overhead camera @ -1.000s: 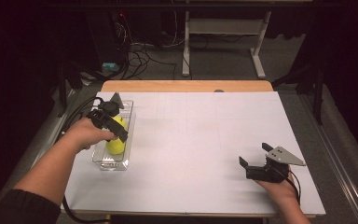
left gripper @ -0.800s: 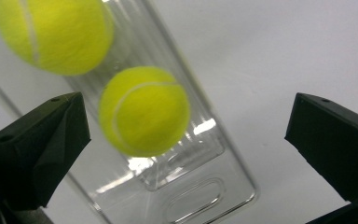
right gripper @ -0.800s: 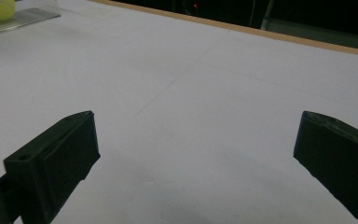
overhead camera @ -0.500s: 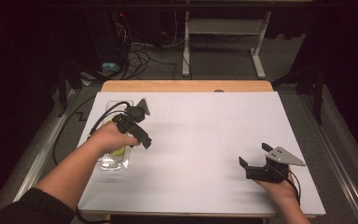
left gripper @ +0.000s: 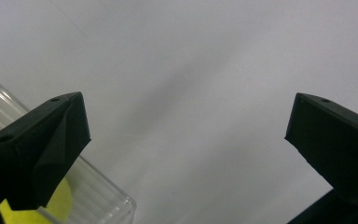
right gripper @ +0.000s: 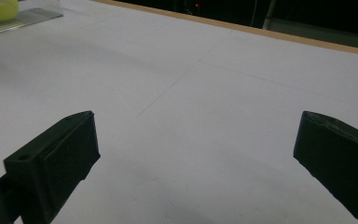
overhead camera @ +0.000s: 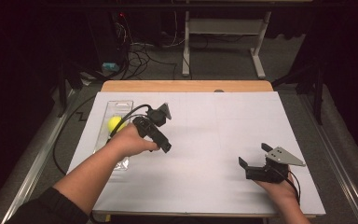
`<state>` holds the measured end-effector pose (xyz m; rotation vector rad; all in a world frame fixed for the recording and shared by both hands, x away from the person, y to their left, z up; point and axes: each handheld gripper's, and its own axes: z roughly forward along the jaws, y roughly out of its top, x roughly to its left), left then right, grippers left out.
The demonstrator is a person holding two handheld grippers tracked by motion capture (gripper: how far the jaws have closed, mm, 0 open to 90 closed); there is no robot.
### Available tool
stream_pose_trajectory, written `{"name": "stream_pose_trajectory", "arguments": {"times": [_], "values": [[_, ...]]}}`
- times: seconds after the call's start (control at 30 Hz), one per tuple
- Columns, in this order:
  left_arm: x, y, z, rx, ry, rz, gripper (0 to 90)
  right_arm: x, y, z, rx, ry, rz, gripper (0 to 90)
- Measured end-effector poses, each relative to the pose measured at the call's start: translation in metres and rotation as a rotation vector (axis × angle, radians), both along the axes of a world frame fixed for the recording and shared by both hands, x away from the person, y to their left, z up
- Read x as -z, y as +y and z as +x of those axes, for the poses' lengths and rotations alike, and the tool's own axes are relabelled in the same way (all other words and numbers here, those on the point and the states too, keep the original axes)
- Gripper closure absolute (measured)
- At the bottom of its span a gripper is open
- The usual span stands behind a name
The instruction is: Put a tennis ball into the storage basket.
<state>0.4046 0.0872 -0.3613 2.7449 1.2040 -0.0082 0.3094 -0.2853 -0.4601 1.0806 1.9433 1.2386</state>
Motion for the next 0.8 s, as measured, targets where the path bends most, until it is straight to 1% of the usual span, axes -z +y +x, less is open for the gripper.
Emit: {"name": "stream_pose_trajectory", "arguments": {"times": [0.03,0.07,0.13,0.17,0.23,0.3,0.33,0.43,0.5,0.53,0.57,0.6,0.63,0.67,0.73,0.8], "values": [[0.006,-0.001,-0.001,-0.001,0.000,0.004,0.5,0.000,0.000,0.000,-0.001,0.001,0.002,0.1],[0.011,-0.002,-0.002,-0.002,0.004,0.002,0.6,0.000,0.001,-0.001,-0.001,0.002,0.003,0.0],[0.021,-0.003,-0.004,-0.005,-0.001,-0.007,0.5,0.000,0.001,-0.001,-0.003,0.005,0.002,0.0],[0.026,-0.003,-0.006,-0.006,0.001,-0.015,0.5,0.000,0.001,-0.001,-0.005,0.004,0.002,0.0],[0.034,-0.003,-0.008,-0.010,-0.007,-0.027,0.5,0.000,0.002,-0.001,-0.008,0.004,0.002,0.0],[0.042,-0.004,-0.010,-0.002,-0.013,-0.053,0.5,0.001,0.003,-0.001,-0.012,0.004,-0.001,0.0],[0.046,-0.004,-0.011,-0.008,-0.022,-0.064,0.6,0.001,0.003,-0.001,-0.012,0.006,-0.003,0.1],[0.057,-0.004,-0.016,-0.020,-0.061,-0.102,0.5,0.001,0.004,-0.001,-0.016,0.010,-0.003,0.0],[0.063,-0.005,-0.022,-0.019,-0.105,-0.129,0.6,0.001,0.005,-0.001,-0.018,0.008,-0.002,0.1],[0.065,-0.005,-0.025,-0.012,-0.132,-0.140,0.5,0.001,0.005,-0.001,-0.019,0.007,-0.001,0.1],[0.068,-0.006,-0.029,-0.004,-0.151,-0.145,0.5,0.001,0.005,-0.001,-0.018,0.008,-0.001,0.0],[0.071,-0.006,-0.032,0.004,-0.162,-0.162,0.5,0.001,0.005,-0.001,-0.019,0.009,-0.002,0.0],[0.075,-0.006,-0.035,0.001,-0.175,-0.194,0.5,0.001,0.005,-0.001,-0.020,0.010,-0.002,0.0],[0.078,-0.005,-0.038,-0.002,-0.186,-0.211,0.5,0.002,0.005,-0.001,-0.021,0.011,-0.001,0.1],[0.084,-0.002,-0.044,-0.010,-0.229,-0.240,0.2,0.002,0.005,-0.001,-0.025,0.009,-0.004,0.1],[0.090,0.002,-0.049,-0.022,-0.263,-0.276,0.2,0.002,0.007,-0.002,-0.026,0.013,-0.001,0.0]]}}
